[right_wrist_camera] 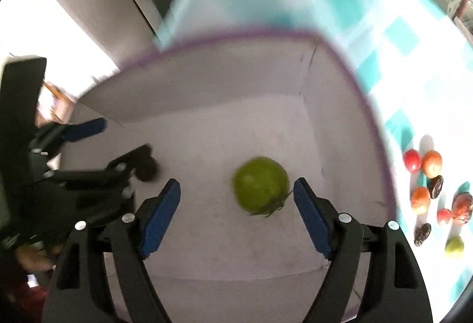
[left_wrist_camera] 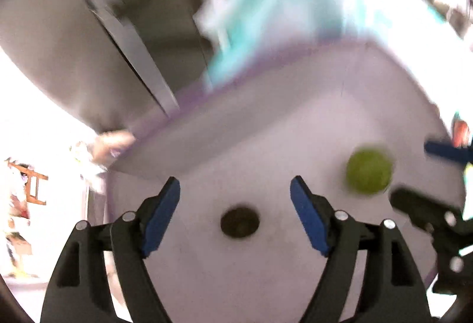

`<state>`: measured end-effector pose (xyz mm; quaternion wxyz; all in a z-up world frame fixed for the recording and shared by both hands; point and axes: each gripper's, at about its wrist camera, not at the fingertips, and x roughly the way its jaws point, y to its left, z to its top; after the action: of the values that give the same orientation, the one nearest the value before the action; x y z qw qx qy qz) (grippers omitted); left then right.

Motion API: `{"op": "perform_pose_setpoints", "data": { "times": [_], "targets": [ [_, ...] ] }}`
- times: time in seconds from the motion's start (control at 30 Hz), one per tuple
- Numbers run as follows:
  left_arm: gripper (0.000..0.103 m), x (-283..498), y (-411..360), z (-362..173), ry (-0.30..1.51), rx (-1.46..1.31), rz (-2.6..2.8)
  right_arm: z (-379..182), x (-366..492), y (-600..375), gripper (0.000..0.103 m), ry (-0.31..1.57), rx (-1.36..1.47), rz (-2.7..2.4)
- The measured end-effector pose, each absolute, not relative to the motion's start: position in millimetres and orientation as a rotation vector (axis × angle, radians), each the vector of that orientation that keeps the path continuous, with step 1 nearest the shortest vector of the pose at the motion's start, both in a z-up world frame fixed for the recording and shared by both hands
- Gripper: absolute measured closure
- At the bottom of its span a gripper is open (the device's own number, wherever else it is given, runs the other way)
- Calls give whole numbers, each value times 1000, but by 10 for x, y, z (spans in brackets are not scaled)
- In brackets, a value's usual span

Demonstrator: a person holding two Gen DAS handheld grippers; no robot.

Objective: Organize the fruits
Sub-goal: 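Open both grippers to drop the fruits in the box and withdraw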

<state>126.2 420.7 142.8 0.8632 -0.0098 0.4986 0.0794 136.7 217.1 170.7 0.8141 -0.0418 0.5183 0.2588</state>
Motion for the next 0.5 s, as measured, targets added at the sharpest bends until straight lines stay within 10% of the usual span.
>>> {"op": "perform_pose_setpoints", "data": {
  "times": [0.07,0.23,0.5],
  "targets": [
    [2,1060,4065,1770,867,-51,213,1977,1133,1817,19,978,-19,578],
    [1,451,3298,2469,523,-115,136,2301,596,597,15,729,112,479],
    [1,-25,1762,2117,771,-25,-92,1565,-4,-1144,15,880,255,89]
  ]
}}
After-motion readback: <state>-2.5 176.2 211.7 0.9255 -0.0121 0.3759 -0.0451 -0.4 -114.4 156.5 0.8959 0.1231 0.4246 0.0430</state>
